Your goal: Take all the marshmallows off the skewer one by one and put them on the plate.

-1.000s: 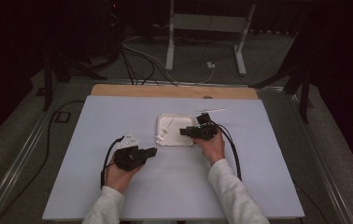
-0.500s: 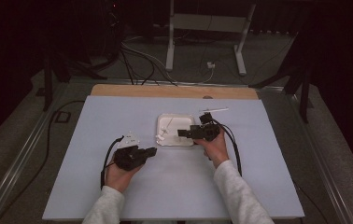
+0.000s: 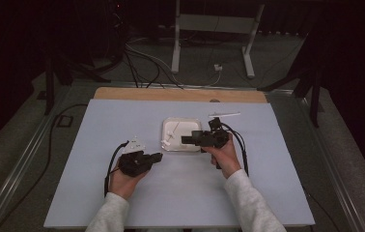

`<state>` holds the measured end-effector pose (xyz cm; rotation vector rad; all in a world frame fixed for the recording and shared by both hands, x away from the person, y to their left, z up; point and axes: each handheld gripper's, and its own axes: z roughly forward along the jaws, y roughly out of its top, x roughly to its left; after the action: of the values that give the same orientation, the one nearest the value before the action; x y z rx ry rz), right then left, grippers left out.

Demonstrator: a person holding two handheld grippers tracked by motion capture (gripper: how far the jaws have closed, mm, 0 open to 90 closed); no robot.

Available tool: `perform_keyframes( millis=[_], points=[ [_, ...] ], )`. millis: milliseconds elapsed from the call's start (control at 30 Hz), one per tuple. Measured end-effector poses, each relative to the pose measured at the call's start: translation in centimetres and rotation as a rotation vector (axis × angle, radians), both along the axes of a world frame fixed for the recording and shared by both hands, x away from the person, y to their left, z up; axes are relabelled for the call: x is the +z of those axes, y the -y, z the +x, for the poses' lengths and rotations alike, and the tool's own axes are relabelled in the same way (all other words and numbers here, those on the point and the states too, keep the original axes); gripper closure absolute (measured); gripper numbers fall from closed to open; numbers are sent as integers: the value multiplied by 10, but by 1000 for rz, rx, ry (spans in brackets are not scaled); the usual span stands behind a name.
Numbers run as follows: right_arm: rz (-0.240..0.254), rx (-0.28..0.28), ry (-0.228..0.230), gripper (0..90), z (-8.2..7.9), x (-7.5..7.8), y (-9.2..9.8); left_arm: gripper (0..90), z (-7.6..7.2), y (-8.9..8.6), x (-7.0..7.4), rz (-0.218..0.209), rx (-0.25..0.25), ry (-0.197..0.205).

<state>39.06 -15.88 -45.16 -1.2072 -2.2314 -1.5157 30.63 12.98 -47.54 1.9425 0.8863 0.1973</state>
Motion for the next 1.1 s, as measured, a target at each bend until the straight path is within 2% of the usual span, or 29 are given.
perform_keyframes(
  millis=[267,367,500,733,867,1100],
  points=[
    [43,77,-7,338,-5,2,-11,900,0,1,0,-3,-4,1],
    [76,97,-26,384,-6,1,-15,900,0,1,0,-2,-6,1],
    [86,120,-51,436,-7,0,-21,900,0,1,0,-4,-3,1],
    [97,132,-74,549,-7,-2,-29,900,-1,3,0,-4,-9,1],
    [116,135,-79,649,-7,-3,-34,900,-1,5,0,-2,-18,4],
    [141,106,-82,716,-8,-2,-37,900,-2,6,1,2,-20,6]
  ],
)
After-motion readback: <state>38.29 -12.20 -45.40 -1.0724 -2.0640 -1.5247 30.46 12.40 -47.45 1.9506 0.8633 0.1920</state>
